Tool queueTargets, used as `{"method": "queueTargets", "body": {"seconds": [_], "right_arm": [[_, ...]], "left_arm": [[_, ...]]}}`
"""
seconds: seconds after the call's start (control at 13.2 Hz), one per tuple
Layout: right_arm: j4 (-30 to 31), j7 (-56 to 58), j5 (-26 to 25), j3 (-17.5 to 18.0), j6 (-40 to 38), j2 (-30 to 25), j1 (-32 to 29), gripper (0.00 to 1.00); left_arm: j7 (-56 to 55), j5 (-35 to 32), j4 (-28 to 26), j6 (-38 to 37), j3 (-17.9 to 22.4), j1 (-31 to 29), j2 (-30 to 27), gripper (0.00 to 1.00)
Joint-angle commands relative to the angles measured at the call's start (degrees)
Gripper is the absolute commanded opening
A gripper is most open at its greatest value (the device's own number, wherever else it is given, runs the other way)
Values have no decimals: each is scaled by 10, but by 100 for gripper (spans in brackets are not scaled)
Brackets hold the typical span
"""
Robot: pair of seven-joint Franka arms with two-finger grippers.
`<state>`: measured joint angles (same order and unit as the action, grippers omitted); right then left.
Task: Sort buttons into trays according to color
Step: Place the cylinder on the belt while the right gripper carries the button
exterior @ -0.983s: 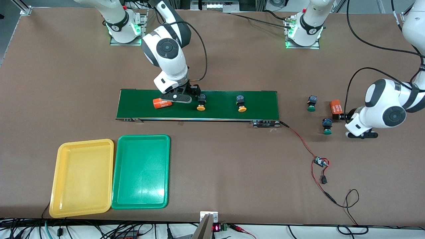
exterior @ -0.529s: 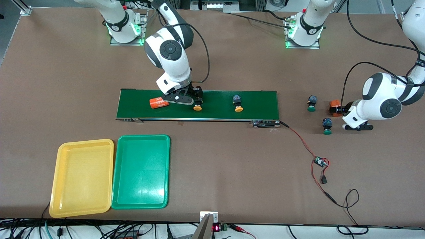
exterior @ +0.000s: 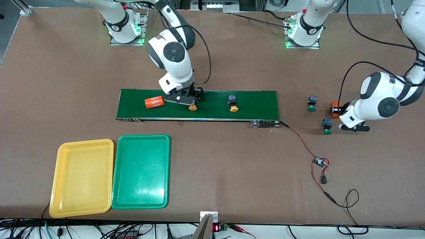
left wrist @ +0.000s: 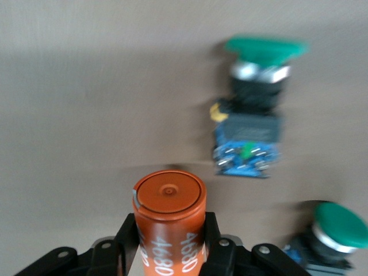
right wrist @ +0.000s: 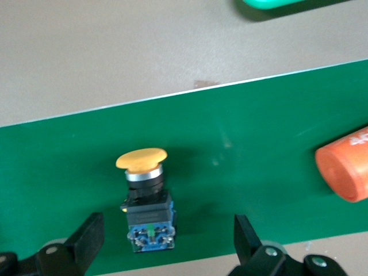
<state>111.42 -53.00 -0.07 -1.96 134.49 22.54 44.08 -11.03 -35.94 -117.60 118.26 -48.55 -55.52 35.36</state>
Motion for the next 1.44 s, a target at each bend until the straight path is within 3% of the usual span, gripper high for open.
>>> {"method": "queueTargets", "body": {"seconds": [0.0, 0.08, 0.23, 0.3, 0.53, 0.76, 1.06, 1.36], "right_arm": [[-23, -16, -9, -3, 1, 28, 14, 100], [-26, -16, -10, -3, 1, 34, 16, 100], [-26, -16, -27, -3, 1, 39, 18, 98], [-25, -16, -38, -2, 1, 39, 18, 91], [-24, -15, -41, -3, 0, 39, 16, 45], [-24, -16, -41, -2, -1, 39, 14, 23], [-25, -6, -41, -15, -11, 2, 6, 19], [-50, 71, -43, -57, -126, -36, -20, 19]], "left_arm": [[43, -5, 60, -75, -57, -3, -10, 22], [49, -4, 86, -106, -85, 1, -9, 22], [82, 1, 118, -138, -95, 41, -1, 22], [106, 11, 125, -143, -95, 67, 0, 21], [112, 48, 125, -144, -102, 146, 1, 21], [148, 50, 126, -140, -105, 227, 6, 21], [288, 53, 124, -91, -104, 256, 59, 21], [332, 41, 125, -69, -100, 338, 59, 21]]}}
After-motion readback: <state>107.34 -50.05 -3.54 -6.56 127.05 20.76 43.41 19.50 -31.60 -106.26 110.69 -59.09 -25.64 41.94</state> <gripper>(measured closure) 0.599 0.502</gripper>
